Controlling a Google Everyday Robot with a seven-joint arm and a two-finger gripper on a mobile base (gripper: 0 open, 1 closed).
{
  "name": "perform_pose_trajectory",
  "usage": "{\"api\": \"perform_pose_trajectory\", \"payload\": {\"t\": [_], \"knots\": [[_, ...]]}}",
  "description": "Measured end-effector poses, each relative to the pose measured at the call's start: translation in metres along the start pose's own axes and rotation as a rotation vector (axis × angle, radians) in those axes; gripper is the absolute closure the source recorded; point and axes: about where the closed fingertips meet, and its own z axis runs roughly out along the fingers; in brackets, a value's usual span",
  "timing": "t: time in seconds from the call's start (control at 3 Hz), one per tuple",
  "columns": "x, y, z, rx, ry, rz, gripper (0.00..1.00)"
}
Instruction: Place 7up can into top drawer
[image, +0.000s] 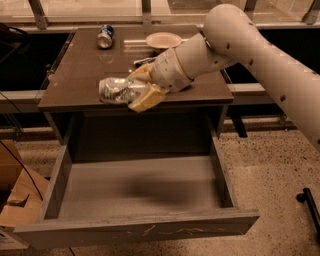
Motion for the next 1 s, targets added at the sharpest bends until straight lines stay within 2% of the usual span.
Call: {"api": "perform_pose_trajectory", "payload": {"t": [0.33,0.67,1.0], "knots": [[0.044,0.049,-0.003,-0.046,0.036,0.048,1.00],[0.105,0.108,0.014,-0.075,0.017,0.195,1.00],[0.150,0.141,0.036,-0.092,0.012,0.341,1.00]]}}
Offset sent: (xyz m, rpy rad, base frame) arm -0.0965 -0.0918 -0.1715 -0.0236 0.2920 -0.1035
